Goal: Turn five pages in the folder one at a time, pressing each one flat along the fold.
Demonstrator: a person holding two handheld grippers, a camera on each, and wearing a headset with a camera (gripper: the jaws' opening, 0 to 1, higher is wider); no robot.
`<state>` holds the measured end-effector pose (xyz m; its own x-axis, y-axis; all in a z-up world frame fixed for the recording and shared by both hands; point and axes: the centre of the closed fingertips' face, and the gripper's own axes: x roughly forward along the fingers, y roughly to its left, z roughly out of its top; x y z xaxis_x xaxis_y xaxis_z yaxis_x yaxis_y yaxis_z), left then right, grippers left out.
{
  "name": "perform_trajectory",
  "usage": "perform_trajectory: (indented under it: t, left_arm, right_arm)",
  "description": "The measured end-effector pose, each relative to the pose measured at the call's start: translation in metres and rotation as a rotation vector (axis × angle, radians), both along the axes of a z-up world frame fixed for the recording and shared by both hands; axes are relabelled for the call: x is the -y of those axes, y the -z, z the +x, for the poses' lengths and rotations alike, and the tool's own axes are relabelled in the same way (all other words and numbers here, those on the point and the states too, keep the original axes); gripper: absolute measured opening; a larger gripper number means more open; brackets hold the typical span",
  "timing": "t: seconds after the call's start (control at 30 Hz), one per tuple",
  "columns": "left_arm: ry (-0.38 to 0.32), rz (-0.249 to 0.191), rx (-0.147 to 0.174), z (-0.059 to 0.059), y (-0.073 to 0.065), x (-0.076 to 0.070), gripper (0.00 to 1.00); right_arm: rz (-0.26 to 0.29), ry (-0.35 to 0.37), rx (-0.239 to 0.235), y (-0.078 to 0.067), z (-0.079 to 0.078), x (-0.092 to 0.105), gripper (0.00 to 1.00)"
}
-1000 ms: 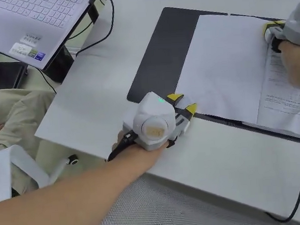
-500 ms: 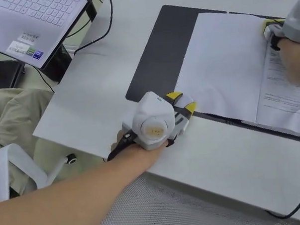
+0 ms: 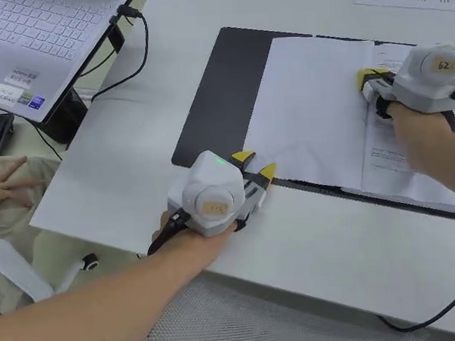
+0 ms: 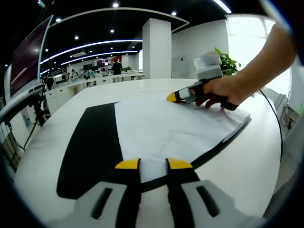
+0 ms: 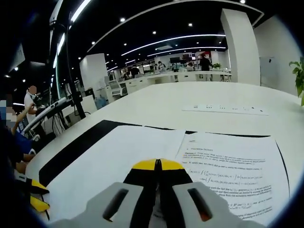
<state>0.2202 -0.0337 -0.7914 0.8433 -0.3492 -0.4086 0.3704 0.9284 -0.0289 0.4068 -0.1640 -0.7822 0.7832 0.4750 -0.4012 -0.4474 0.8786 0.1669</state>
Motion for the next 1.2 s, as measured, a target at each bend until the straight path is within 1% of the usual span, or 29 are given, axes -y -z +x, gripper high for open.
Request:
perform_trajectory:
  t: [0.2, 0.3, 0.37, 0.43, 0.6, 0.87, 1.0, 1.13, 1.2]
  left_arm:
    - [0.003, 0.003, 0.003, 0.000, 0.000, 0.000, 0.19]
    - [0.002, 0.002, 0.003, 0.000, 0.000, 0.000, 0.19]
    - [0.002, 0.002, 0.003, 0.000, 0.000, 0.000, 0.19]
    - [0.002, 0.003, 0.004, -0.001, 0.000, 0.000, 0.19]
    - [0.004, 0.004, 0.004, -0.001, -0.001, 0.000, 0.19]
    - [0.007, 0.007, 0.008, 0.000, 0.000, 0.000, 0.19]
    - [0.008, 0.010, 0.008, 0.000, 0.000, 0.000, 0.19]
    - [0.009, 0.011, 0.009, 0.000, 0.001, 0.000, 0.19]
    - [0.010, 0.012, 0.008, 0.000, 0.001, 0.000, 0.19]
  right_arm:
    - [0.024, 0.014, -0.024, -0.005, -0.012, 0.003, 0.00]
    - [0.028, 0.006, -0.027, -0.010, -0.024, 0.002, 0.00]
    - [0.031, 0.000, -0.030, -0.011, -0.030, 0.002, 0.00]
    - [0.032, -0.004, -0.032, -0.013, -0.039, 0.001, 0.00]
    - [0.040, -0.001, -0.032, -0.016, -0.053, 0.001, 0.00]
    - [0.047, 0.005, -0.028, -0.020, -0.069, 0.001, 0.00]
    - [0.040, -0.006, -0.030, -0.020, -0.076, 0.000, 0.00]
    - [0.030, -0.018, -0.033, -0.017, -0.087, -0.001, 0.00]
    - [0.039, -0.012, -0.043, -0.016, -0.092, -0.001, 0.00]
